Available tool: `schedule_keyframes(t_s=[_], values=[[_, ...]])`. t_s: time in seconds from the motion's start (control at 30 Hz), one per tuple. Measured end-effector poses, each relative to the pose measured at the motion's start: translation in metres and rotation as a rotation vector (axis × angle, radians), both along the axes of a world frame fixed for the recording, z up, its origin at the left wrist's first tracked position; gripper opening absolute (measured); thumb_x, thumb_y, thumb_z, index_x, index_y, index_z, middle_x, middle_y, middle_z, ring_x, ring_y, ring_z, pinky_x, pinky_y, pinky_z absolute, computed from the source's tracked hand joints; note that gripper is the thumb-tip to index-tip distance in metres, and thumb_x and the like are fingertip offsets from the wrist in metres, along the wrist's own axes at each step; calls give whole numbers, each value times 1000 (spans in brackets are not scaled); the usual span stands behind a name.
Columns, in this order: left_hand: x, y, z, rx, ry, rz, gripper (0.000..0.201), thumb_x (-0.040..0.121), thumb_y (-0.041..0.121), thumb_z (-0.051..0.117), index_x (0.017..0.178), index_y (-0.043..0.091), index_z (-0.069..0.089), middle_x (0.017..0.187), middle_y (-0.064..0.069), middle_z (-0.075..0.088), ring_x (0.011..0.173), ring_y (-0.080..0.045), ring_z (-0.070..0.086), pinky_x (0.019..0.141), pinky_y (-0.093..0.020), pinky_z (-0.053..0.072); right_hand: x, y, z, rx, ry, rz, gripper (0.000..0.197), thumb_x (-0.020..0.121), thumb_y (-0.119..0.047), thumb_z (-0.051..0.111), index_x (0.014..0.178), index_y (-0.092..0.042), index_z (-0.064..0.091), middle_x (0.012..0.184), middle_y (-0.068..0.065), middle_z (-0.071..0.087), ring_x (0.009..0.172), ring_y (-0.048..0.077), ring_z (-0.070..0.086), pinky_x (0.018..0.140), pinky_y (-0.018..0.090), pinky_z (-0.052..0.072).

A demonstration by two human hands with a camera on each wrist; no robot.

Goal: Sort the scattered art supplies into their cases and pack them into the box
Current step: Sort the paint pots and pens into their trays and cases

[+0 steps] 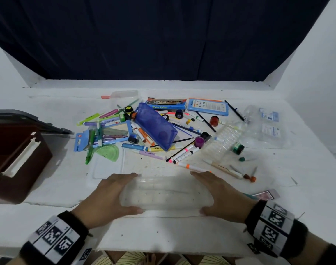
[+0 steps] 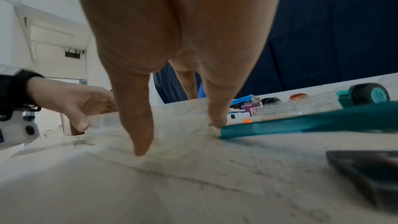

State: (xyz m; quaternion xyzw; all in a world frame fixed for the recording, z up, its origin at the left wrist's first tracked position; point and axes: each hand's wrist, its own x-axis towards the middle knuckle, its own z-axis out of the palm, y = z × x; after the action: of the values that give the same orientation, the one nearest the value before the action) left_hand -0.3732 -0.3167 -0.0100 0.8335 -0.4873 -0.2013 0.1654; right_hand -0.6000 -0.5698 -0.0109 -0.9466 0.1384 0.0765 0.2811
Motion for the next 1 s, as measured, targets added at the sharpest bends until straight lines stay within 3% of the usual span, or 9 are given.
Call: schedule_keyframes(t_s=[0.03, 0.13, 0.2, 0.37, 0.47, 0.57, 0.7, 0.83, 1.0], values=[[1, -4, -1, 6, -25, -7, 106, 53, 92, 61, 145, 45, 37, 137, 23, 45, 128, 1, 37, 108, -20, 32, 0, 0, -2, -6, -15, -12, 102, 77, -38, 78, 155, -23, 15, 153, -7, 25, 140, 9, 25, 111, 14, 17], [2, -14, 4, -9, -27, -29, 103, 51, 86, 70, 140, 40, 45, 130, 24, 49, 118, 3, 44, 97, -10, 32, -1, -4, -7, -10, -76, -58, 99, 71, -42, 81, 152, -25, 25, 147, -7, 33, 135, 10, 33, 113, 20, 25], [2, -17, 7, -31, -16, -81, 97, 55, 77, 77, 137, 35, 48, 130, 25, 48, 117, 7, 46, 97, -6, 33, -2, -4, -8, -5, -101, -66, 97, 70, -43, 82, 150, -26, 30, 143, -8, 35, 131, 9, 36, 112, 21, 28], [2, -16, 3, 32, -55, -137, 101, 63, 61, 83, 147, 34, 35, 134, 24, 40, 122, 3, 41, 99, -8, 30, -4, -8, -1, 1, -120, -59, 97, 65, -51, 83, 147, -26, 39, 133, -11, 41, 123, 7, 42, 109, 24, 35], [0, -17, 4, 24, -17, -116, 98, 64, 55, 86, 144, 37, 32, 132, 26, 39, 120, 5, 39, 95, -2, 27, -6, -12, 1, -23, -116, -51, 94, 64, -53, 83, 145, -28, 41, 139, -12, 43, 128, 4, 40, 110, 19, 29], [-2, -18, 5, -14, 59, -61, 91, 58, 54, 89, 130, 44, 34, 127, 34, 40, 111, 9, 45, 89, -3, 34, -7, -15, 3, -34, -110, -45, 92, 66, -51, 84, 144, -29, 40, 139, -14, 42, 128, 1, 37, 104, 10, 23], [-2, -18, 3, -18, 67, -45, 89, 58, 57, 88, 131, 44, 38, 128, 29, 46, 115, 6, 47, 89, -3, 33, -8, -19, 3, -55, -71, -18, 93, 68, -48, 83, 146, -27, 37, 143, -13, 37, 125, -4, 31, 97, -1, 12], [-2, -19, -3, 15, 27, -34, 96, 60, 59, 87, 141, 37, 39, 133, 24, 45, 119, 3, 44, 90, -4, 29, -2, -19, 4, -110, -21, 12, 97, 70, -52, 81, 150, -25, 32, 148, -10, 35, 134, 6, 33, 108, 14, 20], [3, -37, 3, 78, -76, 21, 97, 58, 60, 86, 140, 30, 44, 129, 13, 52, 115, -11, 49, 100, -30, 40, 9, -23, 6, -228, 4, -13, 99, 72, -58, 75, 152, -29, 24, 142, -12, 34, 132, 12, 36, 108, 30, 36]])
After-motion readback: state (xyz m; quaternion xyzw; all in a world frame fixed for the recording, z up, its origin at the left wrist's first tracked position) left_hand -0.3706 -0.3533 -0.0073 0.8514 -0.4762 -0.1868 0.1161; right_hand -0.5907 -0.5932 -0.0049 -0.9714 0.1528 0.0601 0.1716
